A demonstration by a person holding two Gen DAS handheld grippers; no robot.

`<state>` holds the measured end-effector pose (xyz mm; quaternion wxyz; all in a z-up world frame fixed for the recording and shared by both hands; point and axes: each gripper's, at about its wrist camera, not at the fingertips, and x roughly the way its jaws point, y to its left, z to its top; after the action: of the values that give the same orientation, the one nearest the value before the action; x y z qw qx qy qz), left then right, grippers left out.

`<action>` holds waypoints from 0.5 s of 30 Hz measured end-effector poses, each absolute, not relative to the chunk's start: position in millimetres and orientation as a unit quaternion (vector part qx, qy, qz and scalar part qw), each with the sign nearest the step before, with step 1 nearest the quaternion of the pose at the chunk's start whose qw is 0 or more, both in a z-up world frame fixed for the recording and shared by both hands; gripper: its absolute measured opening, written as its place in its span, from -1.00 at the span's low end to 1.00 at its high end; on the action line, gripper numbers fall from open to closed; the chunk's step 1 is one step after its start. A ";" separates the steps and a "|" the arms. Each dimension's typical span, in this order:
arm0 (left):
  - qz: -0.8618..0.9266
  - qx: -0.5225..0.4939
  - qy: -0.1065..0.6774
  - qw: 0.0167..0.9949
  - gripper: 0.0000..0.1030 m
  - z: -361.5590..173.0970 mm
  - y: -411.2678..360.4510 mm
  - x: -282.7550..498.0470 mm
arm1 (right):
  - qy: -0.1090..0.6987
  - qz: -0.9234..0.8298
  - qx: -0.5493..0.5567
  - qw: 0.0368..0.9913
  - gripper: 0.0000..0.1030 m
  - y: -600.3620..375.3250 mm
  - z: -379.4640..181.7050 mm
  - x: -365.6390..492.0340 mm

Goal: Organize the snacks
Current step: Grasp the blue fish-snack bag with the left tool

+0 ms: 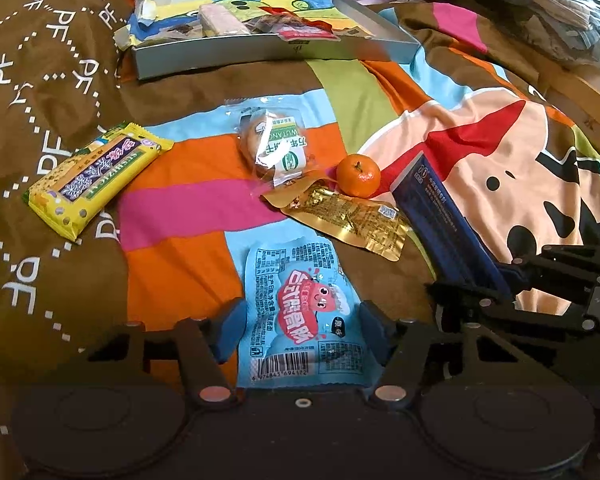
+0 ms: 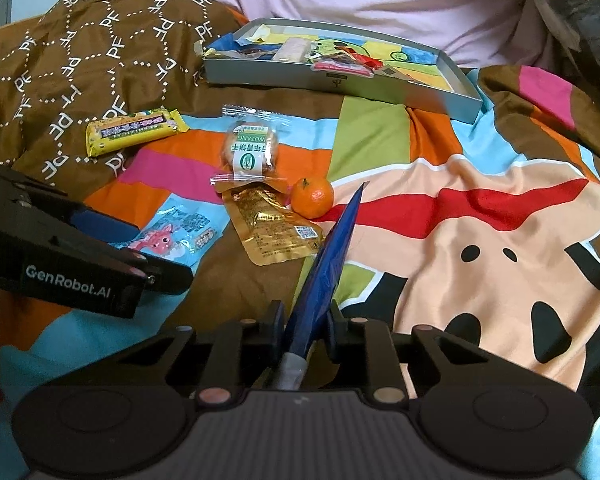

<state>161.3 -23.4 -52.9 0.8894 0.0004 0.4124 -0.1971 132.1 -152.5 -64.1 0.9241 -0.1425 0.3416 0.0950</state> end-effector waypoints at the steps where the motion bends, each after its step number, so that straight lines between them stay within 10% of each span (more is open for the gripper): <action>1: -0.197 -0.001 0.413 0.889 0.22 -52.4 -23.5 160.6 | 0.340 0.095 -0.147 0.924 -0.56 -151.9 -64.2 131.4; 15: -0.211 -0.054 0.405 0.888 0.21 -48.8 -21.3 150.6 | 0.309 0.095 -0.210 0.923 -0.63 -142.0 -61.0 119.8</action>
<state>150.6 -21.3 -48.8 0.8880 -0.0540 0.4052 -0.2108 119.8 -142.0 -61.0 0.9228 -0.2100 0.3088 0.0947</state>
